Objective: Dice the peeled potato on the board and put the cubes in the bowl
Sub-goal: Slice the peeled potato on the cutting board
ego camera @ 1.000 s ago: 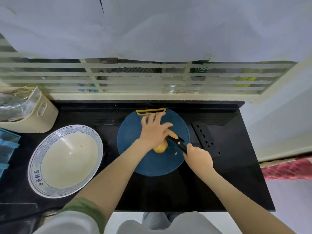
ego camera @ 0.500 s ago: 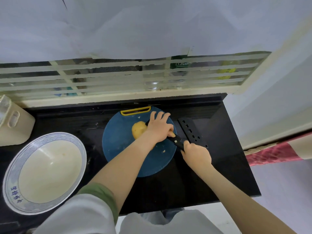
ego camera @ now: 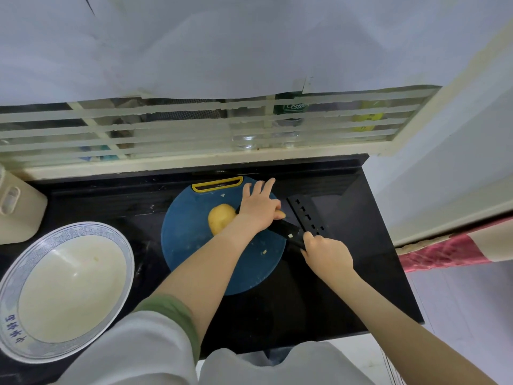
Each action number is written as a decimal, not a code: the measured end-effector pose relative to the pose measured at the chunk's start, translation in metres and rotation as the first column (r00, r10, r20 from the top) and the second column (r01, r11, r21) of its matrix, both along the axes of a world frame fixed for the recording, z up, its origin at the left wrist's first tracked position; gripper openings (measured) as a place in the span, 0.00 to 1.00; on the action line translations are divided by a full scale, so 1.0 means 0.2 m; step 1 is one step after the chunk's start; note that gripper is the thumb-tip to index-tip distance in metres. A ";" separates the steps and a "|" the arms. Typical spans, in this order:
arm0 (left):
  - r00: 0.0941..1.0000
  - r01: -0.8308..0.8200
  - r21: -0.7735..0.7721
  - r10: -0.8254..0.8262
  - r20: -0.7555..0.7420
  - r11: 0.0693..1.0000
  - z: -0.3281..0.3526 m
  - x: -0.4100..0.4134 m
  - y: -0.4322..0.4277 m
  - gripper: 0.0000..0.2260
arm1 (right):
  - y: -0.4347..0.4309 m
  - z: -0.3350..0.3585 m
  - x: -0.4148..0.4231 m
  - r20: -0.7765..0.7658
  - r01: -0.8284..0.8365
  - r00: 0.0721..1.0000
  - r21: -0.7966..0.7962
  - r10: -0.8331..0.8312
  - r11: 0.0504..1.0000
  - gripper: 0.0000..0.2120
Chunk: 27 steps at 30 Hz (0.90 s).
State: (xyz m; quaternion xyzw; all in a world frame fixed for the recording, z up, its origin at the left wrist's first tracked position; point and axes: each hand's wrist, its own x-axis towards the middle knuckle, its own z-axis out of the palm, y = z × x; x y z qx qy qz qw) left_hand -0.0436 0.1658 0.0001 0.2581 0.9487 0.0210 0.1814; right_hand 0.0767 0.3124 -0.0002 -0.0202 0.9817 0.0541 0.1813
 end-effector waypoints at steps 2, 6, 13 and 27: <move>1.000 -0.027 -0.028 0.027 0.015 0.999 0.00 -0.01 -0.02 0.15 | 0.00 0.00 0.00 0.016 0.002 1.000 0.000 -0.002 1.000 0.11; 0.992 -0.117 -0.027 0.118 0.038 0.993 -0.02 -0.01 -0.06 0.13 | 0.02 -0.01 -0.01 0.048 0.015 0.999 -0.005 -0.015 1.000 0.11; 0.988 0.004 -0.004 -0.003 0.156 1.000 -0.04 0.00 -0.09 0.20 | 0.04 0.00 -0.02 0.053 0.001 0.999 0.007 -0.001 1.000 0.11; 0.985 -0.170 0.228 0.168 0.028 0.959 0.02 -0.10 -0.02 0.08 | 0.08 0.04 -0.02 0.032 -0.023 0.999 0.049 0.021 0.999 0.11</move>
